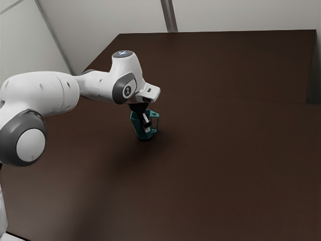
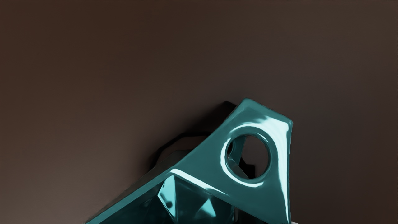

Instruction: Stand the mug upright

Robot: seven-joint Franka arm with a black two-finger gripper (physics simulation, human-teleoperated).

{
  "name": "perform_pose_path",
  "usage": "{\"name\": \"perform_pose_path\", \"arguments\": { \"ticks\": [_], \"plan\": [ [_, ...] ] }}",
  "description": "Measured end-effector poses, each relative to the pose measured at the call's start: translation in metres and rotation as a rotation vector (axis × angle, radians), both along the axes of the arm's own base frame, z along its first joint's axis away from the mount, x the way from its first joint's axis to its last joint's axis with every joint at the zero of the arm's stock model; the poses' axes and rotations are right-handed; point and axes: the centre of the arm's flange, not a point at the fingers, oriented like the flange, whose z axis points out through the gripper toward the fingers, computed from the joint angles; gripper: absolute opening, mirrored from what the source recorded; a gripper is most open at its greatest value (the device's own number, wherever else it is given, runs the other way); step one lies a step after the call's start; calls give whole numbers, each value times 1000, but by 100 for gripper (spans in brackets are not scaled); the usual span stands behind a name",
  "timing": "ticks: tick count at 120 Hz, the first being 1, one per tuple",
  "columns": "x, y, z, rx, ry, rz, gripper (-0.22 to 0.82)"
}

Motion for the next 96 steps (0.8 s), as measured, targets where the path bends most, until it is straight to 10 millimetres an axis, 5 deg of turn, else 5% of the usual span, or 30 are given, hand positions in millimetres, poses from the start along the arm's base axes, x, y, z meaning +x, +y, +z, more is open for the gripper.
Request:
{"name": "perform_pose_path", "arguments": {
  "ticks": [19, 41, 96],
  "plan": [
    [-1, -8, 8, 1, -13, -8, 29],
    [-5, -10, 39, -1, -50, -3, 47],
    [-70, 18, 231, 33, -139, 170, 59]
  ]
}}
